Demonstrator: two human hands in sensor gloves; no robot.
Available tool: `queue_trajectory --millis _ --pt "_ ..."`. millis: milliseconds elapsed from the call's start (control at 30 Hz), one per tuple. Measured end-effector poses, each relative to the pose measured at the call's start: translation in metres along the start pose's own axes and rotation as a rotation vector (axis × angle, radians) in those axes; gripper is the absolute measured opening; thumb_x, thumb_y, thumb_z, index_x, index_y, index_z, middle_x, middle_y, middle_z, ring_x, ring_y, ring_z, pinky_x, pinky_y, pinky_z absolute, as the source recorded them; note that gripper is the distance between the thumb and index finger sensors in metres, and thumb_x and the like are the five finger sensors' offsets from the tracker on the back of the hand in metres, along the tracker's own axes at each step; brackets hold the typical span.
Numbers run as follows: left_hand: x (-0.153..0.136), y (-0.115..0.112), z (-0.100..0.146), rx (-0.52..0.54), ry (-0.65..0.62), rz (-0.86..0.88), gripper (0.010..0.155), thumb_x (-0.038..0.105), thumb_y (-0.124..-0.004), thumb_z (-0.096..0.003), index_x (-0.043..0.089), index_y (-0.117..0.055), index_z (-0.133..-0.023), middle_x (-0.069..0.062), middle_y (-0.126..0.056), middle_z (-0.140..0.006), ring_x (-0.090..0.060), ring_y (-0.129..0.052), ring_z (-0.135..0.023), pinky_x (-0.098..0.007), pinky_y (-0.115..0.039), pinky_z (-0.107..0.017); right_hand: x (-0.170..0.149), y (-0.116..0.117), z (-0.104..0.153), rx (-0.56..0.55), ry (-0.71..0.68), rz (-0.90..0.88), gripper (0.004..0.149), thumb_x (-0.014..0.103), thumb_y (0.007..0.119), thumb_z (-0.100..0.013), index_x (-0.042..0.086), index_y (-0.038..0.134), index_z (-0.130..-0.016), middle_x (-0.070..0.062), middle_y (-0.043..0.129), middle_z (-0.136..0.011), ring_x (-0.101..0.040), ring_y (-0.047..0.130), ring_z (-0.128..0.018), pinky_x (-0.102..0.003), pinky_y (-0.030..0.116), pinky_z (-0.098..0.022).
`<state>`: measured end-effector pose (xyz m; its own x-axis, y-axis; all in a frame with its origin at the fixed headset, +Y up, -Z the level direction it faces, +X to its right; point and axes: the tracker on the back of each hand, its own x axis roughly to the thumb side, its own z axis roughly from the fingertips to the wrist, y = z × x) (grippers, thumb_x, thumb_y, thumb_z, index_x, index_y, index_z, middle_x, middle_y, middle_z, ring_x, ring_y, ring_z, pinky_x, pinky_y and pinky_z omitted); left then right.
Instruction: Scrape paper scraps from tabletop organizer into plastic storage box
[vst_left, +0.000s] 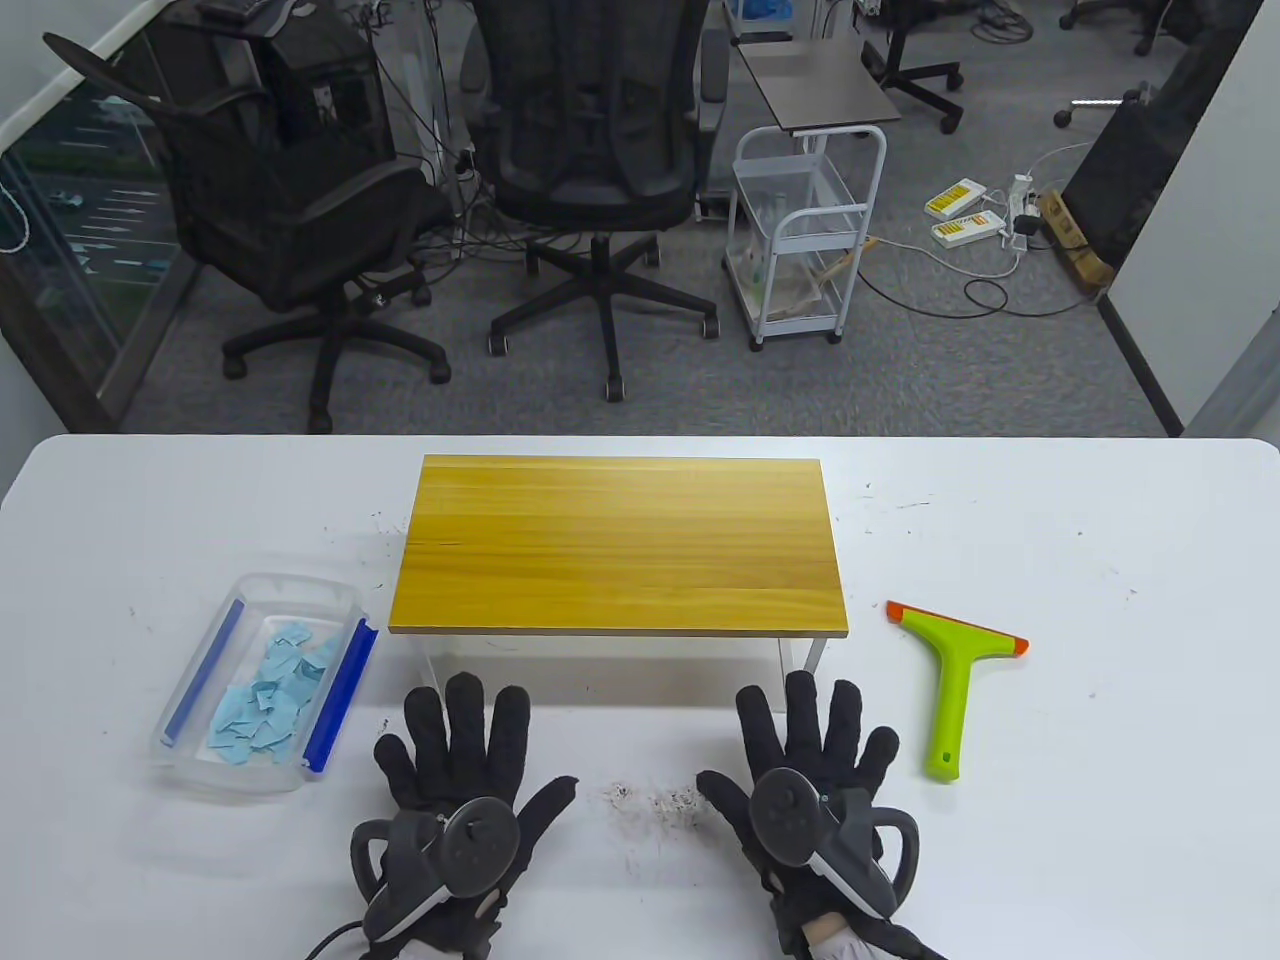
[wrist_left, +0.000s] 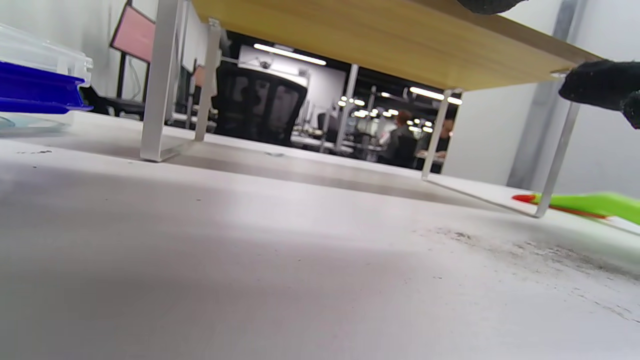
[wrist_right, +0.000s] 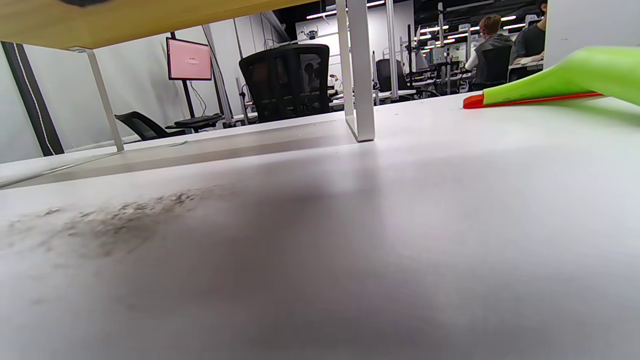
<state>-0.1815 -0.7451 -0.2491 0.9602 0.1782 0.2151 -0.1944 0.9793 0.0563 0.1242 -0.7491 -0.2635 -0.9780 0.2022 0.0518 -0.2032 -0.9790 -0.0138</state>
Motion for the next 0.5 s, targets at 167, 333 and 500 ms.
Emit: queue_trajectory --millis 167,333,500 --pt "-0.0026 0.002 0.0008 0.008 0.017 0.004 0.086 0.066 -0.053 -0.0638 0.023 -0.008 -0.122 -0.021 0.007 -0.122 -0.061 0.005 -0.103 -0.084 -0.015 -0.064 0.0007 0.0001 0.0 0.013 0.013 -0.001 0.082 0.069 0.064 -0.039 0.036 0.037 -0.109 -0.009 0.023 -0.119 -0.051 0.014 -0.105 -0.078 0.018 -0.063" --pt "-0.0035 0.0038 0.0016 0.014 0.022 0.007 0.085 0.066 -0.053 -0.0638 0.023 -0.009 -0.123 -0.022 0.006 -0.122 -0.061 0.004 -0.103 -0.084 -0.016 -0.064 0.0005 -0.0015 0.0017 0.009 0.013 -0.024 0.082 0.069 0.065 -0.04 0.035 0.038 -0.109 -0.01 0.025 -0.119 -0.051 0.016 -0.105 -0.078 0.02 -0.063" --pt "-0.0024 0.0009 0.001 -0.017 0.023 0.014 0.085 0.065 -0.053 -0.0641 0.022 -0.009 -0.123 -0.022 0.006 -0.122 -0.061 0.004 -0.103 -0.084 -0.016 -0.064 -0.0011 -0.002 0.0029 0.017 0.026 -0.049 0.082 0.068 0.065 -0.04 0.034 0.039 -0.109 -0.011 0.026 -0.119 -0.051 0.017 -0.105 -0.078 0.02 -0.063"
